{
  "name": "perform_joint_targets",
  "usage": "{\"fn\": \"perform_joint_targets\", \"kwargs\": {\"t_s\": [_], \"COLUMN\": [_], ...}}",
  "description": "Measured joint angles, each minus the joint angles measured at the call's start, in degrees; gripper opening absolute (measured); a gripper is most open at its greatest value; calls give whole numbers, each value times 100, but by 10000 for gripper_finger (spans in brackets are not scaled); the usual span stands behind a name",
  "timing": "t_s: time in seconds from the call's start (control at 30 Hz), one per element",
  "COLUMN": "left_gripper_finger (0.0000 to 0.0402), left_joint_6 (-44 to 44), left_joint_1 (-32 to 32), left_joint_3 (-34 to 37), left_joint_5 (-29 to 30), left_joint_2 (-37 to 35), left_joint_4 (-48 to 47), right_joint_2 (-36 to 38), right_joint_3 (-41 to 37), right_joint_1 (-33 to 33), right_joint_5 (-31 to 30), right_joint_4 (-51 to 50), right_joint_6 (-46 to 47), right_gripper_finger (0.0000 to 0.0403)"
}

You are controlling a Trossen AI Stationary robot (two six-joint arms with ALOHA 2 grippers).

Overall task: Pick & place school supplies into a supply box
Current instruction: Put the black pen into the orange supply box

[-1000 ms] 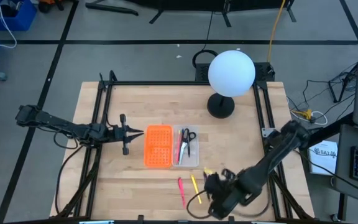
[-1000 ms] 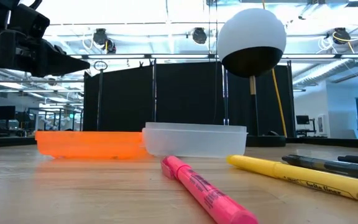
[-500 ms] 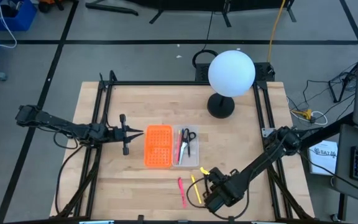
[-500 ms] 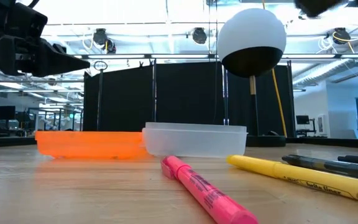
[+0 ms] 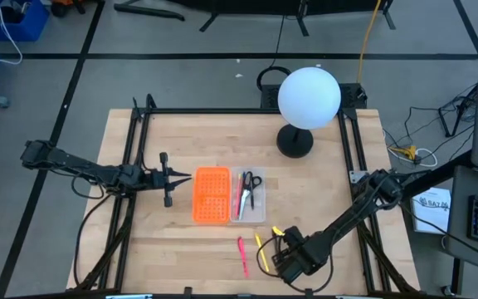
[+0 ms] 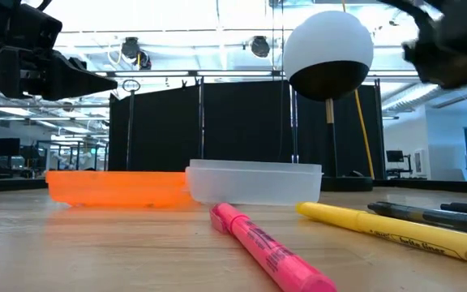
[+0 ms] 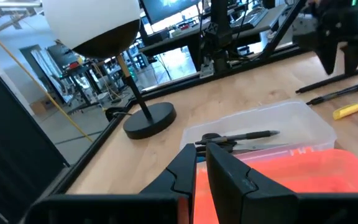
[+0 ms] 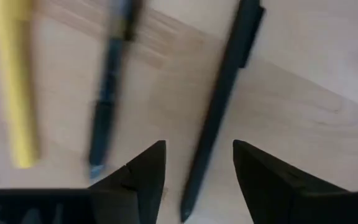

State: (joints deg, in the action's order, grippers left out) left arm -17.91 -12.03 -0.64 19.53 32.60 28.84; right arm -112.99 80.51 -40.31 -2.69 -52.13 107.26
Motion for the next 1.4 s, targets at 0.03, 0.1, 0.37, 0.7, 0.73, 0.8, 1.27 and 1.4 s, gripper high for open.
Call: {"fn": "perform_joint_targets", "kwargs": {"t_s": [0.03,0.1,0.37,0.7,0.73,0.8,1.27,1.4], "left_gripper_finger": [47,47,47,47,47,47,47,47], "left_joint_6": [26,86,343,465,470,470,470,470], "left_joint_1": [1,1,0,0,2,0,0,0], "left_joint_3": [0,0,0,-2,-2,-2,-2,-2], "left_joint_5": [0,1,2,1,2,2,0,0], "left_joint_2": [0,1,2,0,2,2,2,2], "left_joint_4": [-2,-18,-37,-55,-65,-81,-85,-83], "right_joint_2": [0,15,52,158,210,394,2517,2664], "right_joint_3": [-121,-350,-1172,-1373,-1375,-1375,-1385,-1390], "right_joint_1": [-1,6,17,121,137,163,499,1216], "right_joint_5": [9,83,378,732,738,720,-2612,-2595], "right_joint_4": [80,270,906,992,1013,1009,1145,1951], "right_joint_6": [10,10,-311,-726,-729,-725,-1640,-2505], "right_gripper_finger": [173,166,128,20,20,22,20,20]}}
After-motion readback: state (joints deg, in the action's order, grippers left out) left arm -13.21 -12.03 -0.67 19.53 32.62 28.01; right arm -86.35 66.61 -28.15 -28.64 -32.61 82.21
